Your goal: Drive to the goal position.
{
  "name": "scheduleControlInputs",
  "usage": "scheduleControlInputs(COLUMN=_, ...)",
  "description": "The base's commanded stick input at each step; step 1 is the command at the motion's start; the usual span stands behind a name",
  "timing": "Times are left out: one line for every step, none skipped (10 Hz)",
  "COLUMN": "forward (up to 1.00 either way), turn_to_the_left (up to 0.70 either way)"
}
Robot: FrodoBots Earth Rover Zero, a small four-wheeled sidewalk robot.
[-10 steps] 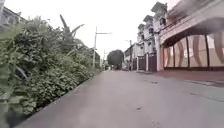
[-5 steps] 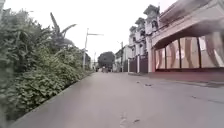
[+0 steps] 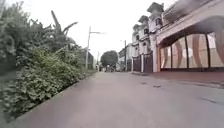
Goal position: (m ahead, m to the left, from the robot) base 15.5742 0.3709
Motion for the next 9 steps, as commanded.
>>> scheduleControlInputs(forward=0.7, turn_to_the_left=0.27)
scheduleControlInputs(forward=0.7, turn_to_the_left=0.31)
scheduleControlInputs(forward=0.7, turn_to_the_left=0.33)
scheduleControlInputs(forward=0.7, turn_to_the_left=0.14)
scheduleControlInputs(forward=0.7, turn_to_the_left=0.0)
scheduleControlInputs(forward=0.7, turn_to_the_left=0.0)
scheduleControlInputs(forward=0.7, turn_to_the_left=0.0)
scheduleControlInputs(forward=0.7, turn_to_the_left=0.0)
scheduleControlInputs(forward=0.7, turn_to_the_left=0.0)
